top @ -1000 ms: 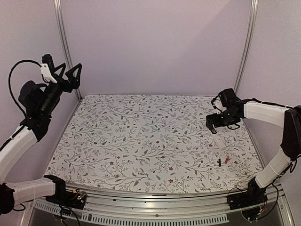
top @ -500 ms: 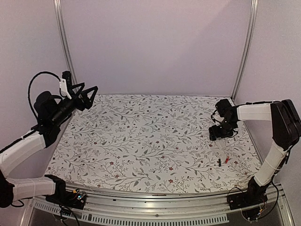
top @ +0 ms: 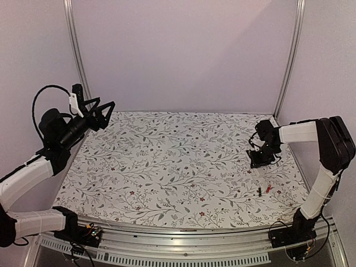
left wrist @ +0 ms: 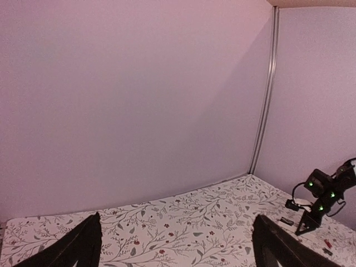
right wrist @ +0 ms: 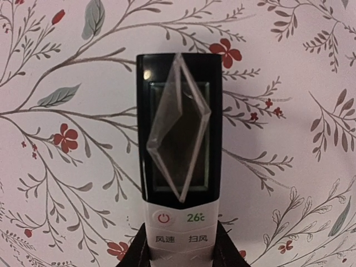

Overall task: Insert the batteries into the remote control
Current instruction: Pick up the remote control from the center of the board, then pass from the right arm to the left

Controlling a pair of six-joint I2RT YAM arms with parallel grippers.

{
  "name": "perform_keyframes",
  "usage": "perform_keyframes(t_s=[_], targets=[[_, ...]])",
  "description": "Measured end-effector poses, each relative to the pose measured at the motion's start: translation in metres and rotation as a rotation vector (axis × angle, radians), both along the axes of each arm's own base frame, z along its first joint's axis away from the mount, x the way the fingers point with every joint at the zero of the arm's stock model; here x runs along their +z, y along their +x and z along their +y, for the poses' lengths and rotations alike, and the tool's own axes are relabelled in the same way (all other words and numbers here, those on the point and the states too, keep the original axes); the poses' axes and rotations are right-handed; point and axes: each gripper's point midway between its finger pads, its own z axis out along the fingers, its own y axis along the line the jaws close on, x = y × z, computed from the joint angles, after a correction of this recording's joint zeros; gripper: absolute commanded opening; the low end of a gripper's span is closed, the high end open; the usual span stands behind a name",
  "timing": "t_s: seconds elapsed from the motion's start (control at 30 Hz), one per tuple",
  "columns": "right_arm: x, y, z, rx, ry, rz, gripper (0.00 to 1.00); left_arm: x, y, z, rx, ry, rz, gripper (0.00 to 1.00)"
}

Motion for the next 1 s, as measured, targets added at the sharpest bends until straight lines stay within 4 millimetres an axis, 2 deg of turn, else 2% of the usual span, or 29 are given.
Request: perform_keyframes(t_s=[0.07,0.17,0.27,0.3,0.37,0.43,0.5,0.53,0.6,0.67,0.73,0.83,0.9,1.0], targets=[[0.001,0.002,0.003,0.021,0.01,0.0,0.01,-0.001,0.0,0.0,-0.003,-0.001,0.003,0.92],[0.007,0.01,0.012,0.061,0.019,-0.016,0.0,-0.003,0.001,-0.001,-0.006,-0.003,0.011,0.91],[0.029,0.028,0.034,0.134,0.033,-0.077,0.0,-0.005,0.001,-0.005,-0.024,-0.005,0.022,0.91],[0.039,0.034,0.045,0.165,0.046,-0.104,0.0,-0.007,0.001,-0.007,-0.035,-0.004,0.026,0.91],[0.063,0.045,0.081,0.258,0.098,-0.172,0.0,-0.01,-0.002,-0.017,-0.077,0.002,0.035,0.91],[0.095,0.045,0.137,0.404,0.193,-0.254,0.0,-0.015,-0.006,-0.03,-0.136,0.011,0.047,0.93],[0.127,0.029,0.196,0.57,0.307,-0.33,0.0,-0.02,-0.013,-0.045,-0.21,0.021,0.058,0.98],[0.148,0.014,0.229,0.668,0.383,-0.374,0.0,-0.022,-0.019,-0.055,-0.262,0.027,0.062,0.99],[0.184,-0.014,0.272,0.818,0.514,-0.441,0.0,-0.024,-0.033,-0.073,-0.362,0.038,0.059,1.0],[0.229,-0.056,0.316,0.995,0.691,-0.514,0.0,-0.021,-0.054,-0.095,-0.491,0.046,0.037,1.0],[0.261,-0.081,0.335,1.099,0.809,-0.567,0.0,-0.017,-0.071,-0.107,-0.581,0.049,0.011,1.0],[0.297,-0.101,0.35,1.199,0.926,-0.64,0.0,-0.009,-0.094,-0.122,-0.688,0.052,-0.04,0.99],[0.311,-0.11,0.355,1.241,0.969,-0.664,0.0,-0.007,-0.103,-0.127,-0.727,0.051,-0.058,0.96],[0.32,-0.119,0.363,1.279,0.999,-0.67,0.0,-0.003,-0.111,-0.131,-0.755,0.043,-0.078,0.92]])
